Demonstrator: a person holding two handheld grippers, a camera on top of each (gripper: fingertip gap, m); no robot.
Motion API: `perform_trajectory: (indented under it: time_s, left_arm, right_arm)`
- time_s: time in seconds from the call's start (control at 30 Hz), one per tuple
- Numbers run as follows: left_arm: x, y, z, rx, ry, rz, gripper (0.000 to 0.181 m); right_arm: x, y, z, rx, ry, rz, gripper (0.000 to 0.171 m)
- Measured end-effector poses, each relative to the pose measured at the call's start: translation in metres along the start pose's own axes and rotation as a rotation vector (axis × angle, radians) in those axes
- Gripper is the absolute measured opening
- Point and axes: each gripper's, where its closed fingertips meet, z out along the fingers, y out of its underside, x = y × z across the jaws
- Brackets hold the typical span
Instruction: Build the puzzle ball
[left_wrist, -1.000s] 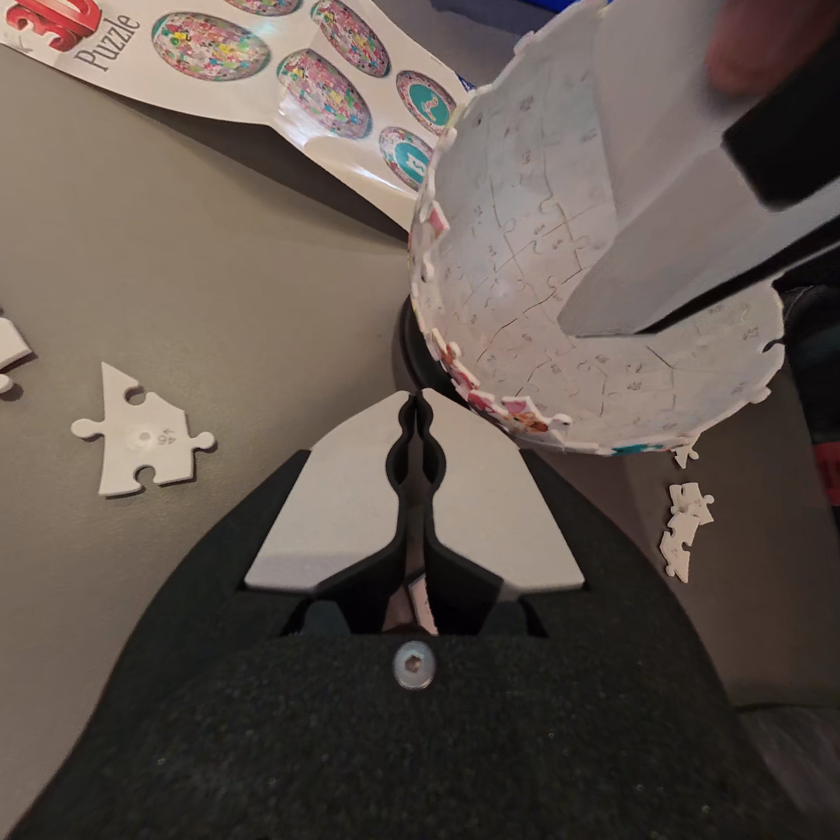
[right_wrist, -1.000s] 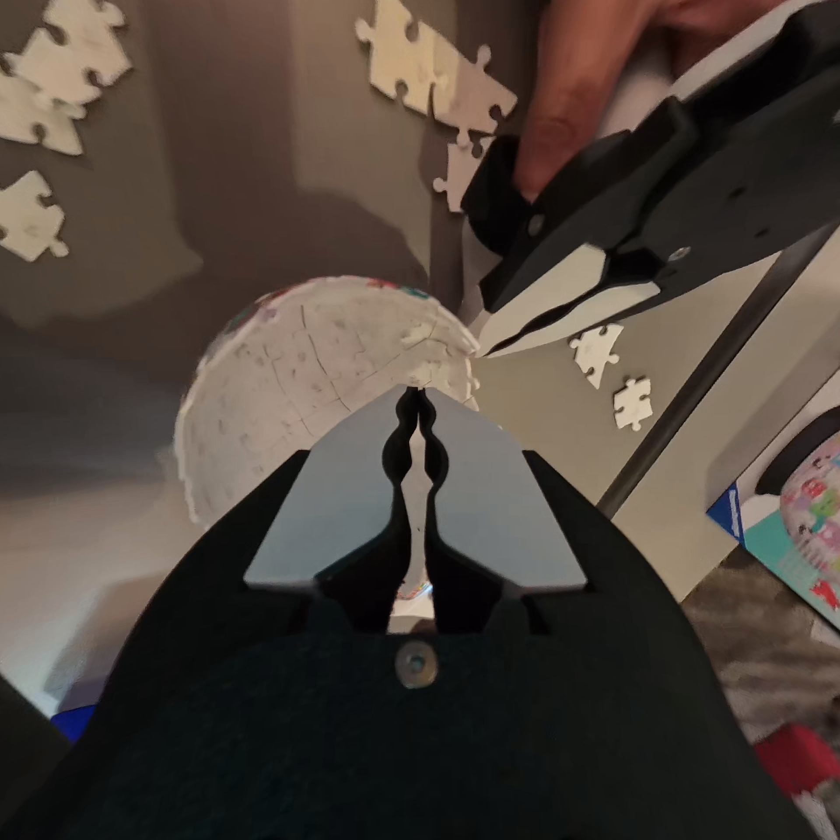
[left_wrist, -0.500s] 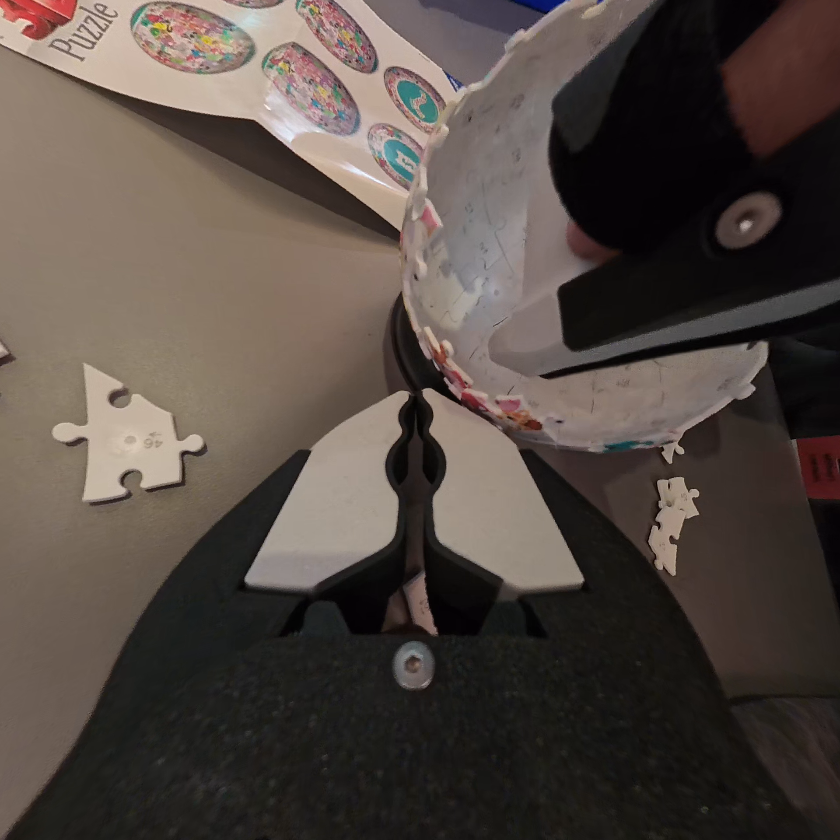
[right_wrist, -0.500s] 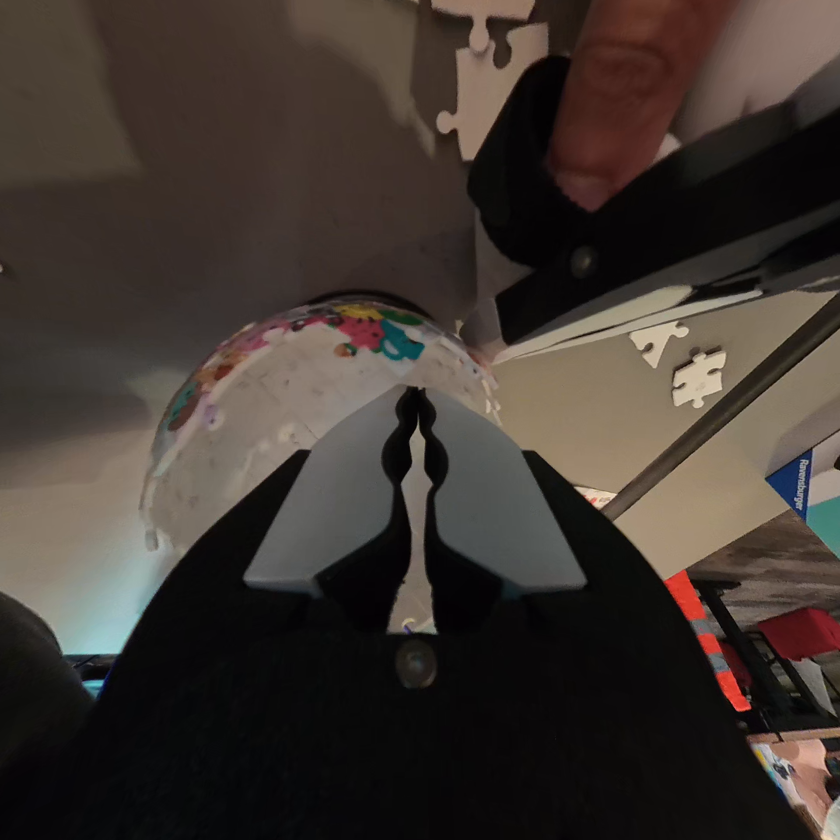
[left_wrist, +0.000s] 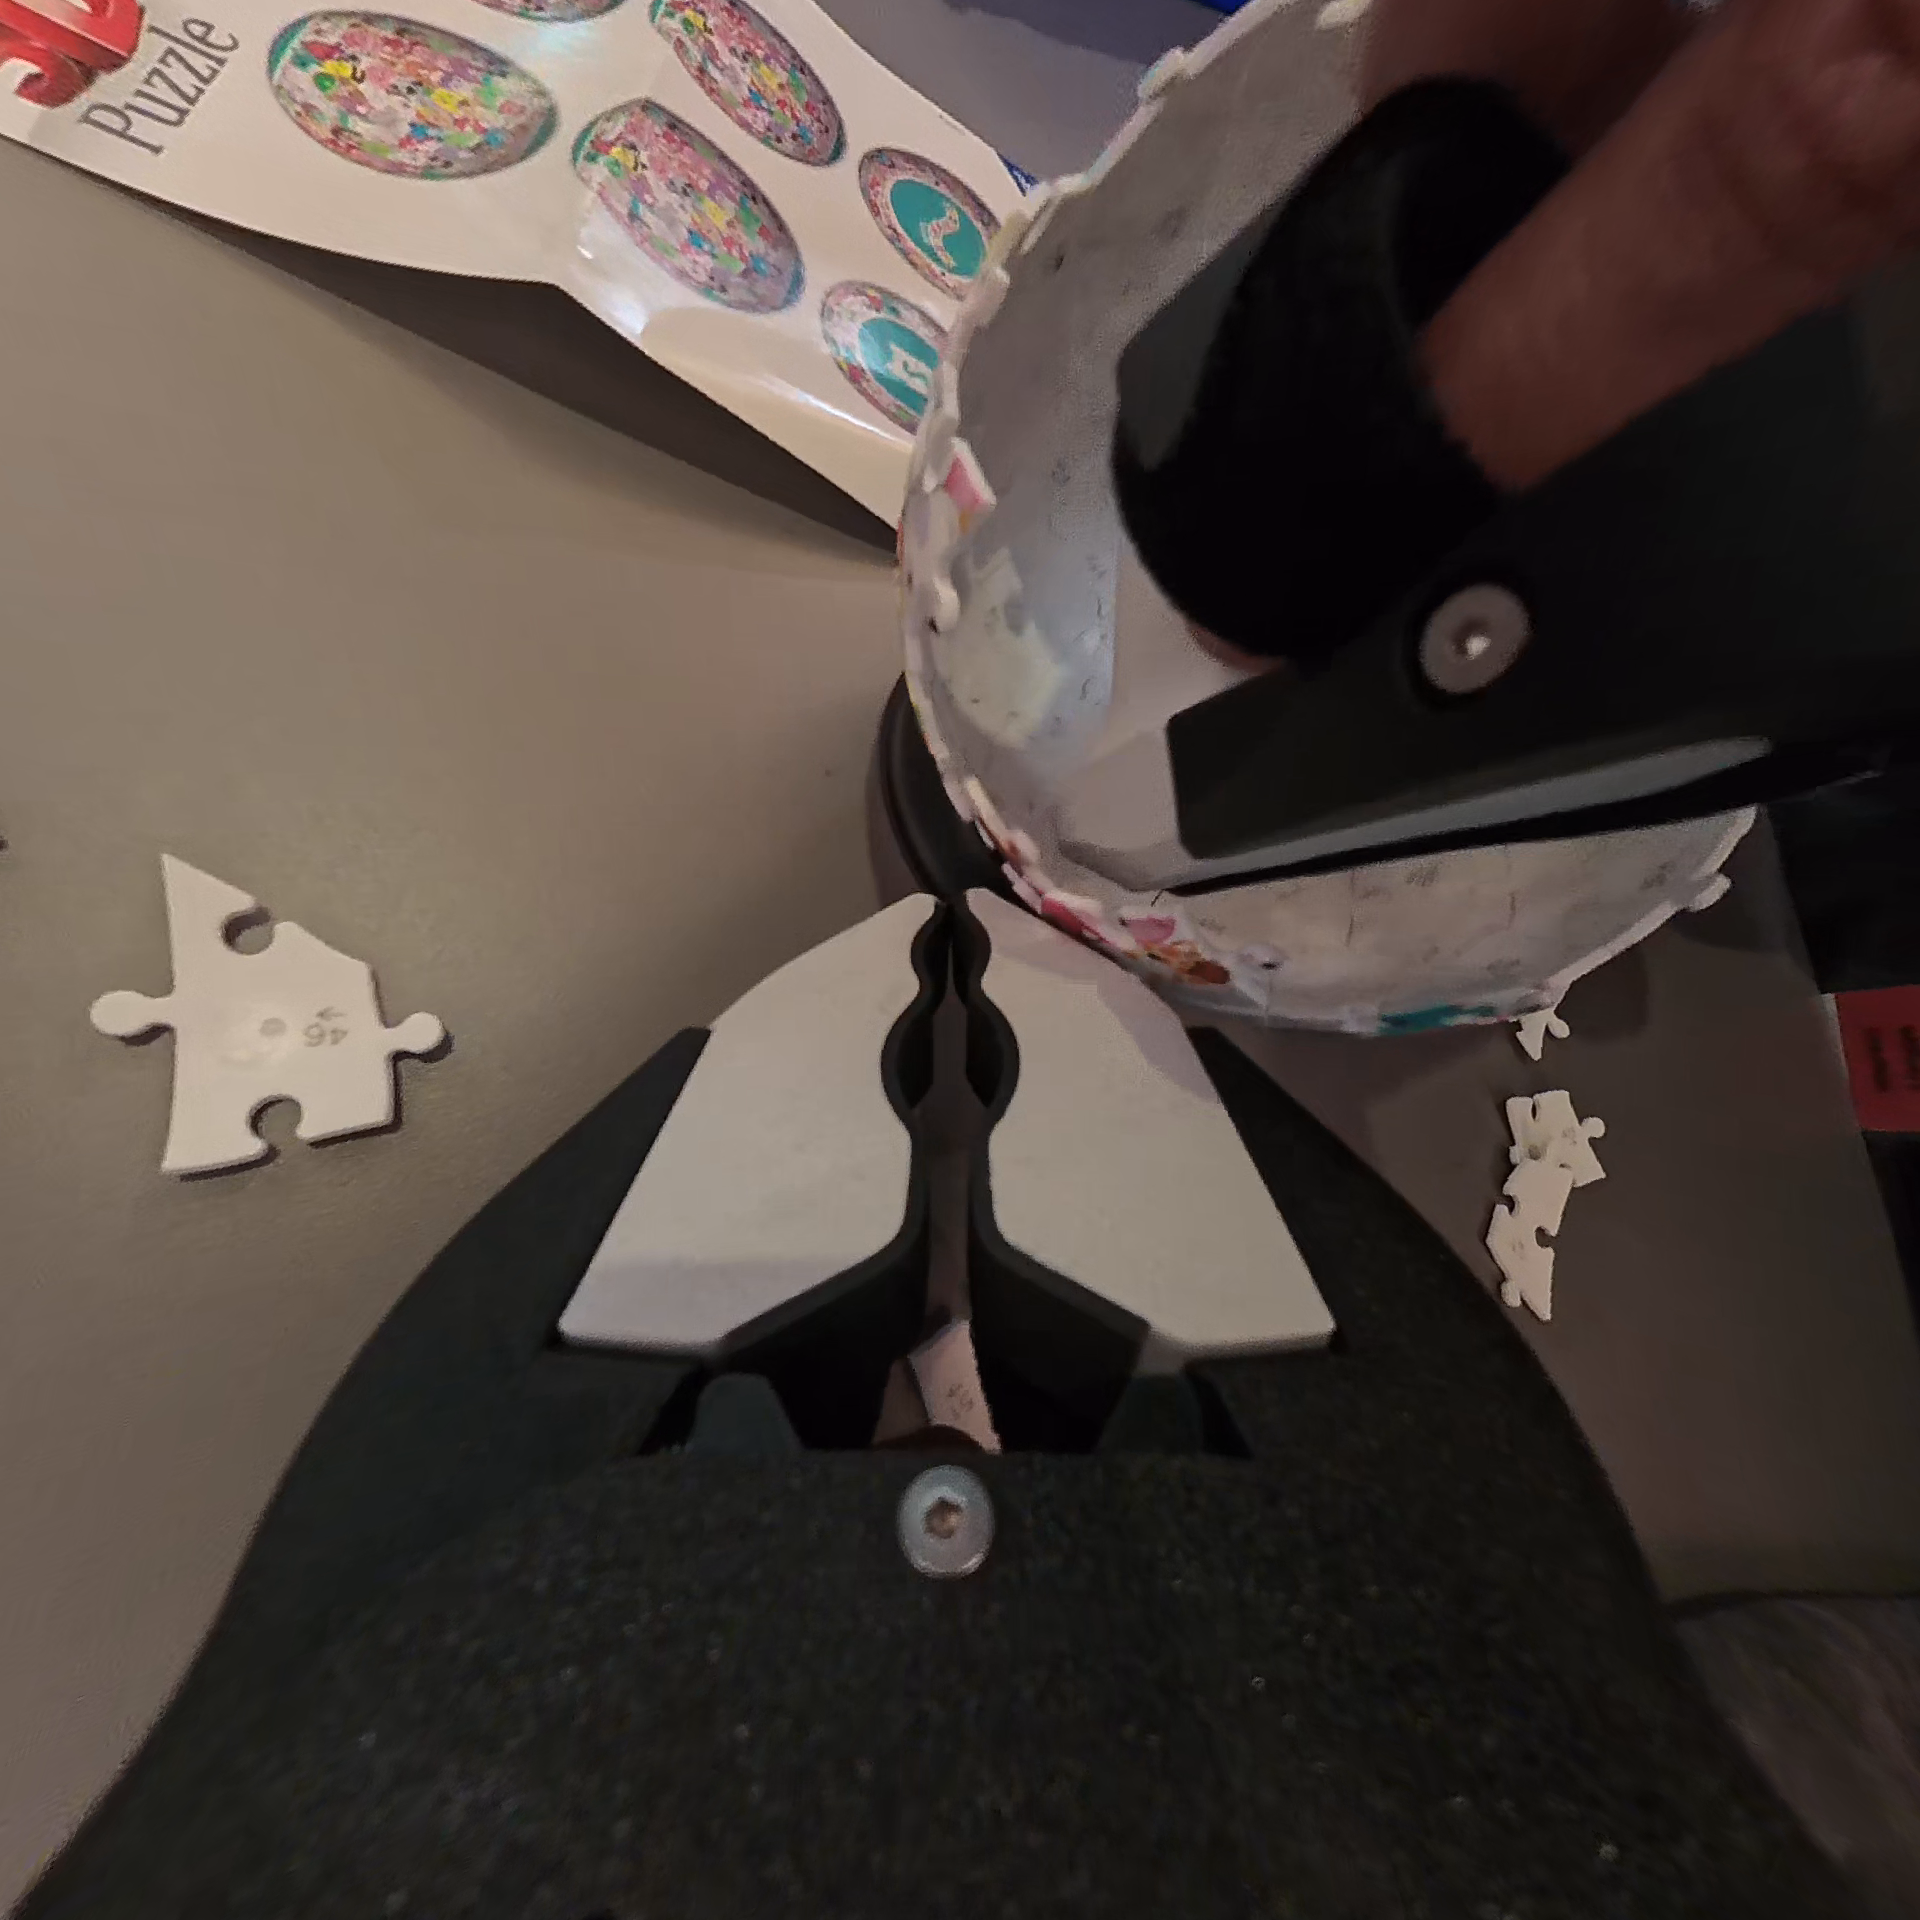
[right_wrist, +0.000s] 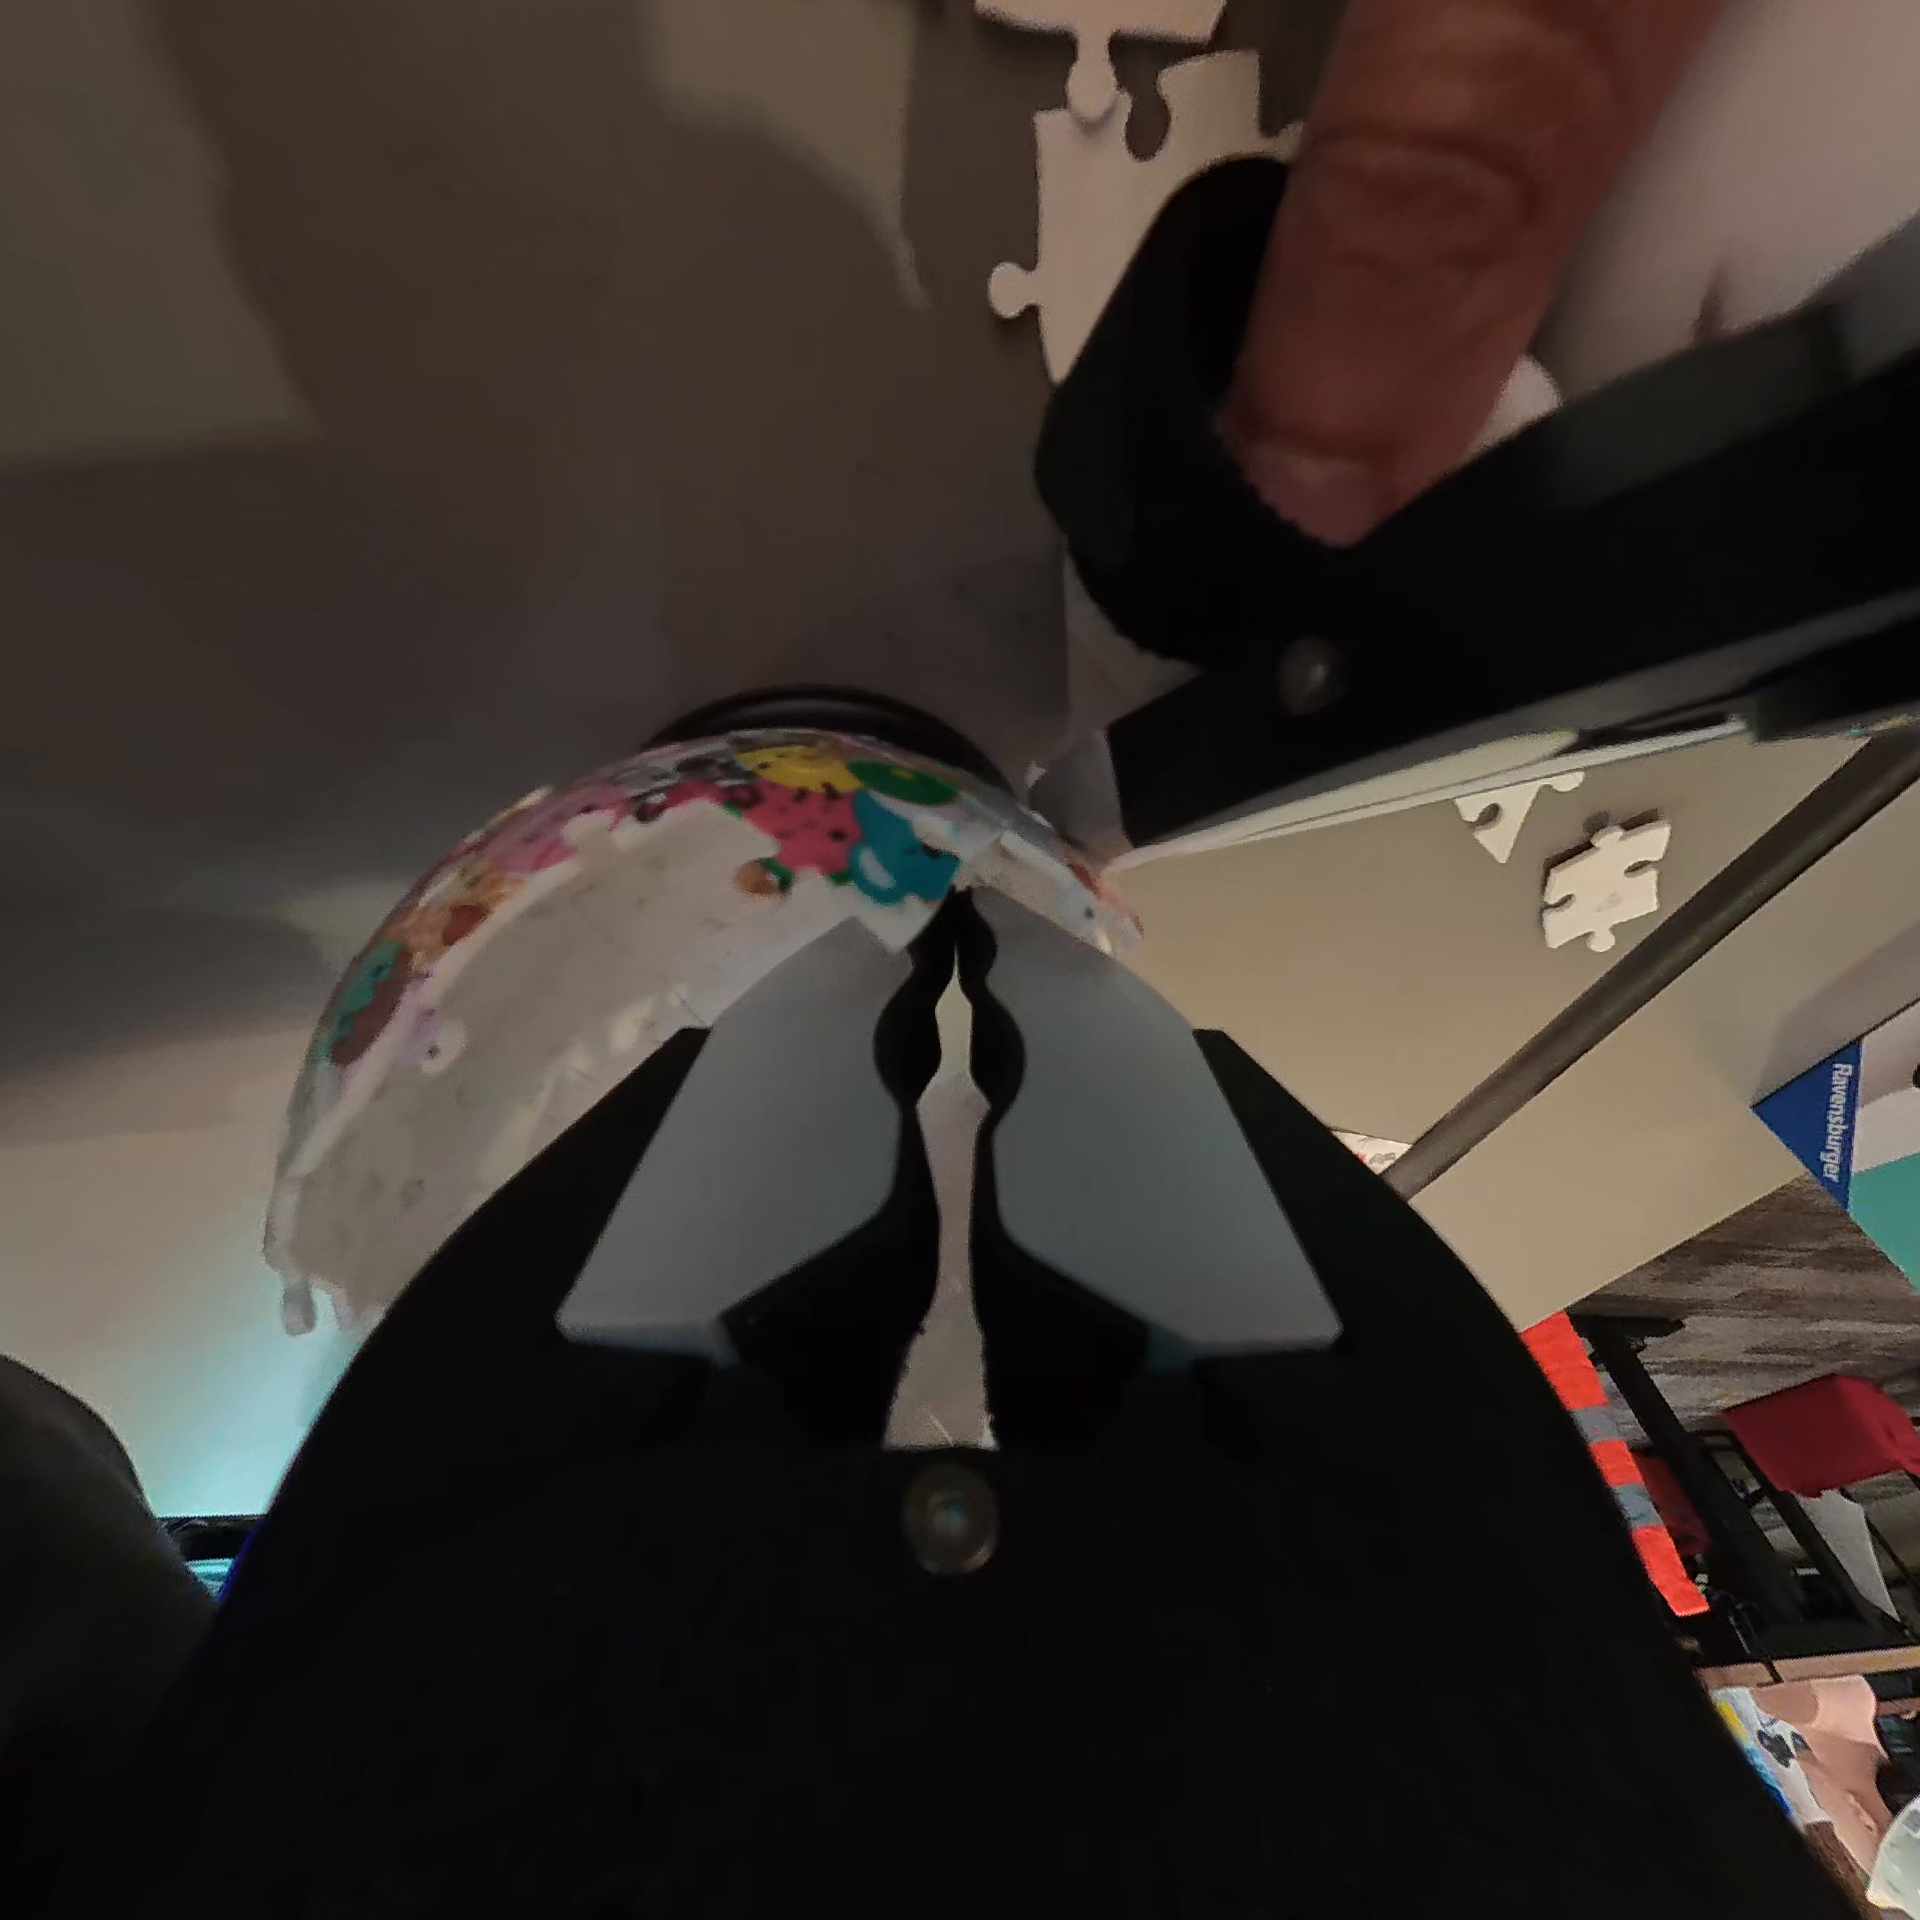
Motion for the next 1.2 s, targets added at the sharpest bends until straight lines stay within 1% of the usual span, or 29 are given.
perform_trajectory:
  time_s: [0.23,0.33,0.47,0.6,0.67,0.73,0.77,0.8,0.83,0.9,0.97,1.03,1.1,1.2]
  left_arm:
    - [-0.001,-0.003,-0.002,0.019,0.018,-0.024,0.000]
    - [-0.001,-0.003,-0.003,0.021,0.019,-0.026,0.000]
    - [-0.001,-0.003,-0.002,0.017,0.021,-0.028,0.000]
    - [-0.001,-0.005,-0.005,0.038,0.026,-0.035,0.000]
    - [-0.005,-0.011,-0.013,0.090,0.012,-0.052,0.005]
    - [-0.015,-0.018,-0.029,0.143,-0.046,-0.070,0.013]
    - [-0.018,-0.024,-0.040,0.166,-0.085,-0.081,0.016]
    - [-0.018,-0.031,-0.052,0.187,-0.123,-0.084,0.021]
    - [-0.015,-0.039,-0.064,0.206,-0.160,-0.076,0.024]
    - [0.000,-0.056,-0.082,0.232,-0.224,-0.043,0.026]
    - [0.016,-0.067,-0.087,0.213,-0.295,-0.033,0.028]
    - [0.032,-0.067,-0.078,0.118,-0.327,-0.054,0.032]
    - [0.042,-0.062,-0.065,0.001,-0.357,-0.094,0.031]
    - [0.056,-0.055,-0.038,-0.176,-0.296,-0.179,0.030]
  right_arm:
    - [-0.003,0.004,0.005,-0.011,-0.018,0.003,0.000]
    - [0.005,0.007,-0.006,0.014,0.047,-0.014,0.000]
    - [0.024,0.008,-0.052,0.155,0.190,0.020,0.000]
    - [0.040,0.024,-0.105,0.276,0.353,0.107,0.000]
    - [0.041,0.031,-0.133,0.406,0.455,0.194,0.000]
    - [0.039,0.044,-0.160,0.550,0.598,0.319,0.000]
    - [0.034,0.053,-0.169,0.626,0.660,0.406,0.002]
    - [0.025,0.061,-0.173,0.707,0.701,0.500,0.009]
    - [0.013,0.069,-0.172,0.784,0.725,0.595,0.016]
    - [-0.018,0.083,-0.150,0.862,0.736,0.736,0.016]
    - [-0.050,0.091,-0.116,0.879,0.722,0.835,0.018]
    - [-0.080,0.090,-0.083,0.895,0.685,0.898,0.024]
    - [-0.103,0.088,-0.054,0.901,0.662,0.952,0.026]
    - [-0.121,0.084,-0.034,1.008,0.638,1.029,0.026]
